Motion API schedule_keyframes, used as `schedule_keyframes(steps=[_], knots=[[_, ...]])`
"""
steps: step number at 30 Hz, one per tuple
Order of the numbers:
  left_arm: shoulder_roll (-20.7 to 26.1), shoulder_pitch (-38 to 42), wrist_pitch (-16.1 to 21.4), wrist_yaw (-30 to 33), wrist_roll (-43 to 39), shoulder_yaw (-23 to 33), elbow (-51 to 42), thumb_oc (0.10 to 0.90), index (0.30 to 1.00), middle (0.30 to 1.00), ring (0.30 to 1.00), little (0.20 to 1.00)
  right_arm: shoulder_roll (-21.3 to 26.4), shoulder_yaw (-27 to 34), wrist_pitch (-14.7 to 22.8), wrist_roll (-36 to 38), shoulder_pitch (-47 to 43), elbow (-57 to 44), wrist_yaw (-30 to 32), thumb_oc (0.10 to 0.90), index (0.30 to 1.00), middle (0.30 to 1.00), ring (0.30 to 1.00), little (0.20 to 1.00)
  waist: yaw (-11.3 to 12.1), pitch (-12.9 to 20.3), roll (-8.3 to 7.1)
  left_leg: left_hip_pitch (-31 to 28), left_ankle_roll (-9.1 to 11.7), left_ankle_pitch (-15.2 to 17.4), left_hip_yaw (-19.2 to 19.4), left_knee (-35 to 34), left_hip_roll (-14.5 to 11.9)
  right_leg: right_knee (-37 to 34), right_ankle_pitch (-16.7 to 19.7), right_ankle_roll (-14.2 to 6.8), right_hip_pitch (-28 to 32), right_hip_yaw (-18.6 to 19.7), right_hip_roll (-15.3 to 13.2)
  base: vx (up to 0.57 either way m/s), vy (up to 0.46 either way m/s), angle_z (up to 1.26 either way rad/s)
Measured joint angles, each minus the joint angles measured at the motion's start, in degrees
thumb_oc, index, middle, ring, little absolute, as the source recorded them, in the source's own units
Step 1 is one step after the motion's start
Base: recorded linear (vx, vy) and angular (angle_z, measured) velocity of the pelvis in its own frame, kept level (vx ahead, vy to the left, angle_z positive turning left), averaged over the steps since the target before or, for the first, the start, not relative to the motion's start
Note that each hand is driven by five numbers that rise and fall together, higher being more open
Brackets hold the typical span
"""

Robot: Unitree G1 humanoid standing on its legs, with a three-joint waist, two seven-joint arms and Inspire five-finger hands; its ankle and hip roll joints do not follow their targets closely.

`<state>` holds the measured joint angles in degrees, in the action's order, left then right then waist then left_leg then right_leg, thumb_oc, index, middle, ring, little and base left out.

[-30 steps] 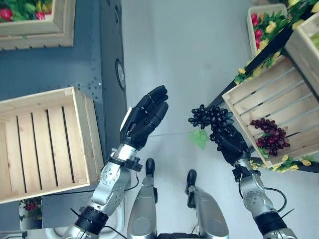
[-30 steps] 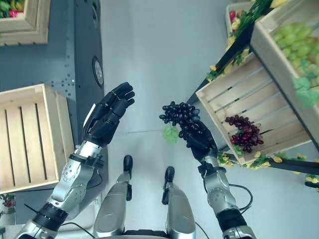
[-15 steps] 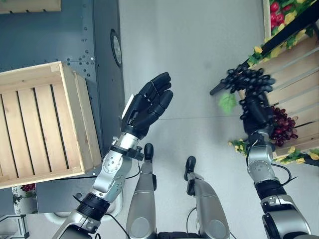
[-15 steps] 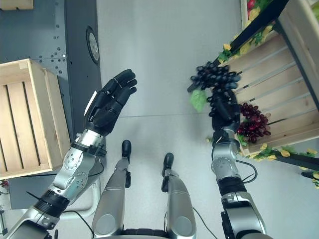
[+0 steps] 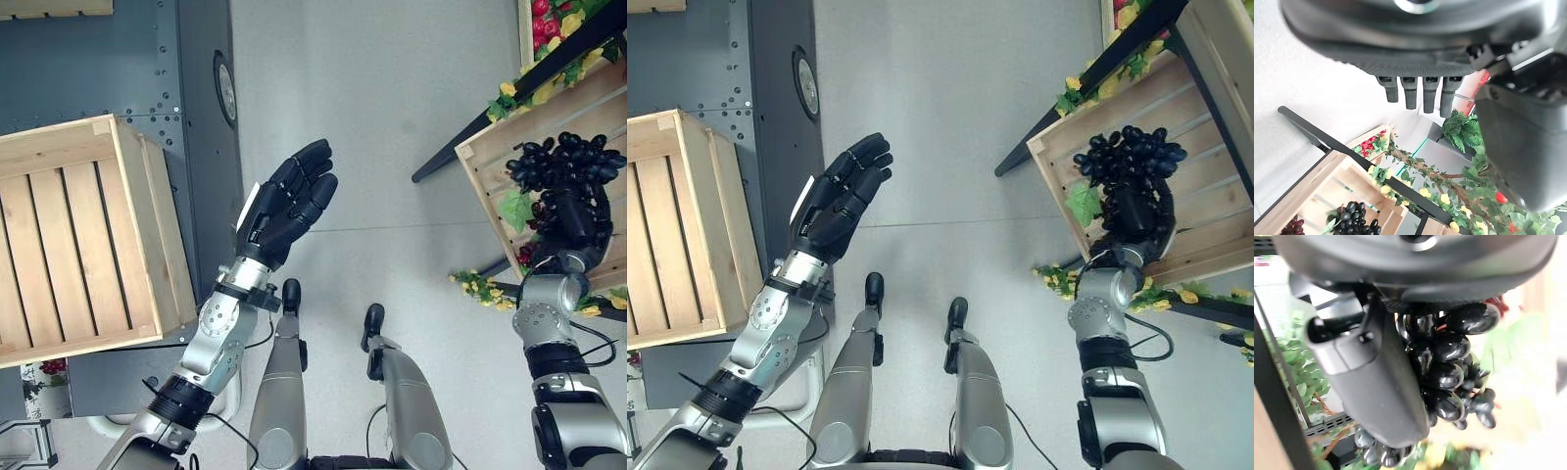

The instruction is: Pick up the fruits from the basket on one side to the basket on the other side

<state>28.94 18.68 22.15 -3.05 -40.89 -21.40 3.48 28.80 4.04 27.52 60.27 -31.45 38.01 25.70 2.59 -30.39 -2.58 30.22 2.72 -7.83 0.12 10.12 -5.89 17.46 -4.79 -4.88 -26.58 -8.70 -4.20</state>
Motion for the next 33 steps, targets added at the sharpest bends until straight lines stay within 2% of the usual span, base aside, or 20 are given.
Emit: schedule_keyframes(steps=[3, 6, 8, 10, 19, 20, 21, 26, 33], knots=[[1.07, 0.15, -0.18, 0.35, -0.01, -1.44, 0.01, 0.8, 0.9, 0.9, 0.9, 0.9, 1.29, 0.02, -0.12, -4.91, -1.43, 2.63, 5.6, 0.4, 0.3, 0.3, 0.3, 0.3, 0.05, -0.01, 0.01, 0.76, 0.0, 0.0, -0.05, 0.05, 0.02, 0.03, 0.04, -0.03, -0.69, -0.04, 0.0, 0.02, -0.051, 0.02], [1.55, 0.25, -0.52, 0.59, -0.02, -1.84, 0.01, 0.8, 0.9, 0.9, 0.9, 0.9, 3.08, -0.08, -3.34, -6.63, -3.22, 4.42, 9.42, 0.4, 0.3, 0.3, 0.3, 0.3, 0.09, -0.06, 0.11, 1.4, 0.01, 0.0, -0.17, 0.1, 0.04, 0.01, 0.01, 0.01, -1.21, -0.24, -0.02, 0.01, -0.058, 0.02], [1.68, 0.39, -0.56, 0.66, -0.02, -1.82, 0.0, 0.8, 0.9, 0.9, 0.9, 0.9, 3.66, -0.18, -5.9, -6.59, -3.95, 4.76, 9.72, 0.4, 0.3, 0.3, 0.3, 0.3, 0.18, -0.08, 0.14, 1.91, 0.01, -0.01, -0.22, 0.09, 0.03, 0.01, -0.01, 0.05, -1.71, -0.68, -0.05, 0.01, -0.062, 0.01], [1.7, 0.48, -0.74, 0.69, -0.01, -1.91, 0.01, 0.8, 0.9, 0.9, 0.9, 0.9, 3.67, -0.46, -6.9, -6.47, -4.23, 4.91, 9.71, 0.4, 0.3, 0.3, 0.3, 0.3, 0.19, -0.12, 0.23, 2.18, 0.02, -0.01, -0.43, 0.1, 0.04, -0.01, -0.03, 0.08, -1.87, -0.97, -0.1, 0.02, -0.049, 0.04], [1.74, 2.44, -1.93, 0.93, -0.01, -2.37, 0.01, 0.8, 0.9, 0.9, 0.9, 0.9, 3.67, -0.49, -8.97, -5.81, -6.81, 5.78, 9.71, 0.4, 0.3, 0.3, 0.3, 0.3, 0.88, -0.14, 0.47, 4.28, 0.17, -0.38, -0.85, 0.07, 0.14, 0.78, -0.15, 0.2, -4.25, -1.17, -0.17, 0.01, -0.022, 0.02], [1.73, 2.6, -2.0, 0.95, -0.02, -2.5, 0.01, 0.8, 0.9, 0.9, 0.9, 0.9, 3.67, -0.5, -9.49, -5.8, -7.33, 5.96, 9.71, 0.529, 0.493, 0.493, 0.493, 0.493, 0.95, -0.14, 0.48, 4.72, 0.17, -0.46, -0.85, 0.06, 0.14, 0.92, -0.15, 0.2, -4.8, -1.16, -0.18, 0.0, 0.0, 0.0], [1.7, 2.69, -2.02, 1.01, -0.01, -3.0, 0.01, 0.8, 0.9, 0.9, 0.9, 0.9, 3.67, -0.52, -10.18, -5.79, -7.76, 6.13, 9.71, 0.8, 0.9, 0.9, 0.9, 0.9, 1.12, -0.15, 0.55, 5.28, 0.17, -0.57, -0.85, 0.06, 0.14, 1.18, -0.19, 0.27, -5.46, -1.14, -0.19, 0.0, 0.0, 0.0], [1.63, 2.86, -2.28, 1.53, 0.03, -3.63, 0.24, 0.8, 0.9, 0.9, 0.9, 0.9, 3.65, -0.88, -11.23, -5.78, -8.59, 6.9, 9.92, 0.8, 0.9, 0.9, 0.9, 0.9, 1.58, -0.16, 0.64, 6.48, 0.24, -0.85, -0.9, 0.05, 0.2, 2.2, -0.45, 0.46, -7.12, -1.2, -0.35, 0.0, 0.0, 0.0], [1.67, 4.0, -2.29, 1.68, 0.04, -3.61, 0.51, 0.8, 0.9, 0.9, 0.9, 0.9, 3.67, -0.43, -11.05, -5.82, -10.28, 7.58, 16.81, 0.8, 0.9, 0.9, 0.9, 0.9, 1.49, -0.15, 0.67, 6.44, 0.23, -1.47, -1.41, 0.09, 0.6, 4.16, -1.08, 0.56, -7.7, -1.37, -0.83, 0.0, -0.007, 0.03]])
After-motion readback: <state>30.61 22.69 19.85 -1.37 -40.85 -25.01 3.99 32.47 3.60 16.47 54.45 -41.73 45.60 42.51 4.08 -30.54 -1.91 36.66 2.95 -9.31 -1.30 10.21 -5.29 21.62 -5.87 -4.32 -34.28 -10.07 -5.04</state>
